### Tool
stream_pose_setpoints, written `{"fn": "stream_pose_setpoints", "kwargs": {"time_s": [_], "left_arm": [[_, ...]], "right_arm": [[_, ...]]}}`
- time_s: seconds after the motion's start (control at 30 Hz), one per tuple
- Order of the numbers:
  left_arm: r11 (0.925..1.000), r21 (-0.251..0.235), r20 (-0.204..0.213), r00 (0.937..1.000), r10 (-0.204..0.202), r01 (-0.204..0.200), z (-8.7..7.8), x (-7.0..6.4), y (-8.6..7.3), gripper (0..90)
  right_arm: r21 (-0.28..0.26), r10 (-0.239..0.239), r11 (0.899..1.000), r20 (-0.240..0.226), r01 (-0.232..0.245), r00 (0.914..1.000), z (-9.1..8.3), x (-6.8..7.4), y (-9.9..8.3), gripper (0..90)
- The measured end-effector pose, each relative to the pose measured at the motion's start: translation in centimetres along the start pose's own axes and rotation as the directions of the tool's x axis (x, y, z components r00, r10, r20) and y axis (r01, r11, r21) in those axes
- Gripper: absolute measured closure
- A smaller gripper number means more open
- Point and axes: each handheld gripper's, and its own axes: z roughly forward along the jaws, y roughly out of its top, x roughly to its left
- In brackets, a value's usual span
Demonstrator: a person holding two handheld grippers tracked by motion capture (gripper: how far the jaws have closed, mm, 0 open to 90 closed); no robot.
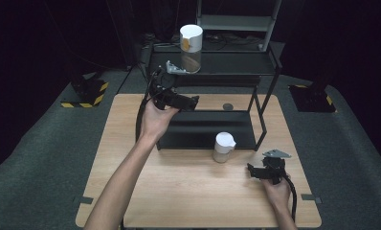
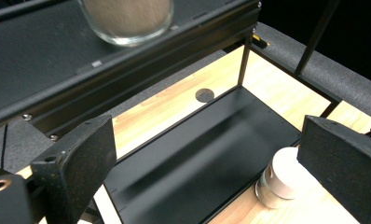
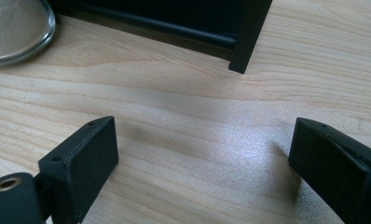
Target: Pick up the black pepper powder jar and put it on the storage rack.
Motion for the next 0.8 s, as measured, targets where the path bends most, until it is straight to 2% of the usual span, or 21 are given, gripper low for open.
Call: {"fn": "stream_pose_setpoints", "kwargs": {"time_s": [0.47,0.8], "left_arm": [[0.9997,0.016,-0.010,0.9997,0.020,-0.020,0.9,-0.9,-2.7,4.7],[0.9993,0.034,-0.019,0.9997,0.017,-0.016,1.6,-1.3,-5.2,4.6]], "right_arm": [[0.000,0.000,1.000,0.000,0.000,1.0000,0.0,0.0,0.0,7.3],[0.000,0.000,1.000,0.001,0.000,1.0000,0.0,0.0,0.0,7.3]]}}
